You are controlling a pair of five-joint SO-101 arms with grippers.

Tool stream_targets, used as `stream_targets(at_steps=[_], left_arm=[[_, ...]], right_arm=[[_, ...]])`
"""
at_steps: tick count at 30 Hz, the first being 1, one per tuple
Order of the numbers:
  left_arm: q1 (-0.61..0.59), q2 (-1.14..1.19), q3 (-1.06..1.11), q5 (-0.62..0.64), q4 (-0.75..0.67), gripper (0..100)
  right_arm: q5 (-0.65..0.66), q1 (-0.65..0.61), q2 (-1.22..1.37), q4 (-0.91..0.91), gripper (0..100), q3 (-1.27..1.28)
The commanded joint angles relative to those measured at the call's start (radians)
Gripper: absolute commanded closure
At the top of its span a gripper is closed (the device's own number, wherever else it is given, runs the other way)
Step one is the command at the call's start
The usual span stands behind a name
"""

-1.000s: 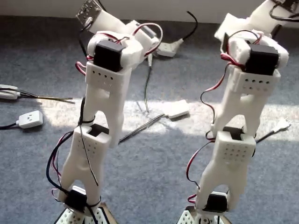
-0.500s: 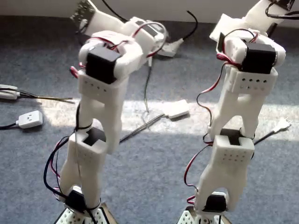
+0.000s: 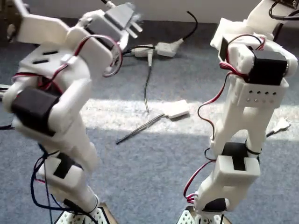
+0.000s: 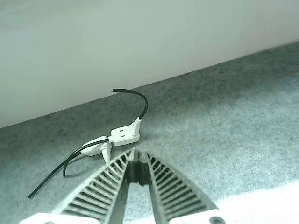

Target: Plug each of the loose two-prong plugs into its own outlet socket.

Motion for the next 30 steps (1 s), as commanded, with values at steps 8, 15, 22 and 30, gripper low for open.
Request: stream_targets(at_steps=[8,15,22,30], left_arm=[[-0.122,-0.78,1.098,0.095,-0.087,99],[-0.087,-0.997,1.857,0.112,-0.671,99],[0.03,-1.007,2.425,0.232,-1.447,99],[0.094,-1.009,2.534,0.43,-1.748,99]], right_arm=[[0.008,-0.01,-0.147,0.042,99.1,0.125],[0.012,-0.094,-0.182,0.045,99.1,0.208],[0.015,-0.211,-0.456,0.038,99.1,0.504],[0.023,-0.298,-0.705,-0.15,99.1,1.095]])
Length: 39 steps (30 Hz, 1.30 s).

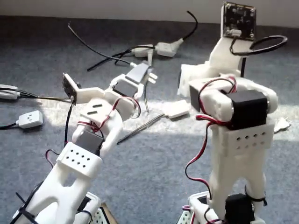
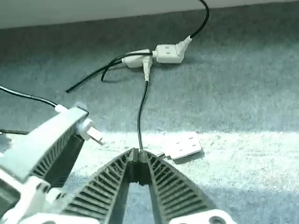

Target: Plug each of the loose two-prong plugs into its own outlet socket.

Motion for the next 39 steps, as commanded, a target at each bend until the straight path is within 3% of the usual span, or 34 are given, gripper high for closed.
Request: stream_targets(at_steps=[1,9,14,23,33,39], left_arm=[[0.013,-0.025,-0.001,0.115,-0.143,99],[0.044,-0.035,0.041,0.192,-0.176,99],[0.113,-0.206,0.09,0.192,-0.153,99],[0.185,-0.568,0.325,0.097,-0.135,99],[0.216,-0.604,0.386,0.009,-0.137,99],[0.278,-0.615,0.424,-0.035,-0.135,99]], right_arm=[[0.038,-0.018,-0.15,-0.159,99.1,0.318],[0.133,-0.17,-0.634,-0.616,99.1,0.955],[0.13,-0.18,-0.67,-0.834,99.1,1.193],[0.129,-0.182,-0.618,-0.792,99.1,1.138],[0.133,-0.226,-0.608,-0.654,99.1,0.972],[0.155,-0.231,-0.607,-0.67,99.1,0.974]])
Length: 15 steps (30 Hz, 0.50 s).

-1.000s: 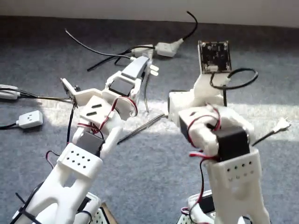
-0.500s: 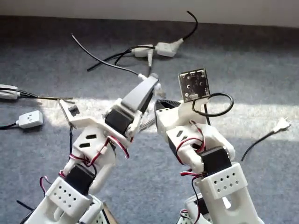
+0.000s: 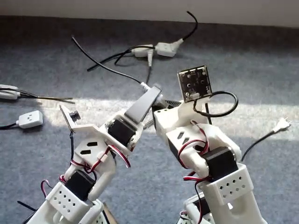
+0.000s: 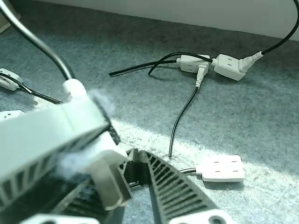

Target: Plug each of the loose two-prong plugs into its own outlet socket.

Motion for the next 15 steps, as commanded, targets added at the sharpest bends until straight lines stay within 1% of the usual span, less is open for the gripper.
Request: stream_targets(at_steps=[1,4,10,15], left_arm=[[0.065,-0.018,0.042,-0.041,-0.002,99],[0.096,-0.019,0.073,-0.078,-0.002,99],[0.093,-0.019,0.082,-0.081,0.003,99],[0.093,-0.019,0.084,-0.081,0.003,99]], right_arm=[[0.058,-0.008,0.004,-0.013,99.1,-0.054],[0.112,0.008,0.004,-0.013,99.1,-0.054],[0.12,0.16,0.005,-0.061,99.1,-0.054],[0.167,0.225,0.056,-0.081,99.1,-0.058]])
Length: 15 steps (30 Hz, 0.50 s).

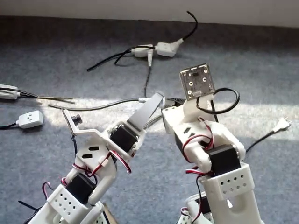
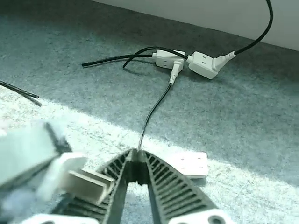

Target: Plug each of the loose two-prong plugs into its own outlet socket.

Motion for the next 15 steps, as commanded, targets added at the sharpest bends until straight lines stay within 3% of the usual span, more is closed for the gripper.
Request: stream_targets(at_steps=[1,15], left_arm=[[0.033,0.002,0.002,-0.012,0.012,99],[0.042,0.002,0.018,-0.012,0.012,99]], right_arm=[[0.026,0.076,0.065,-0.064,99.1,-0.073],[0.008,0.074,0.2,-0.01,99.1,-0.197]])
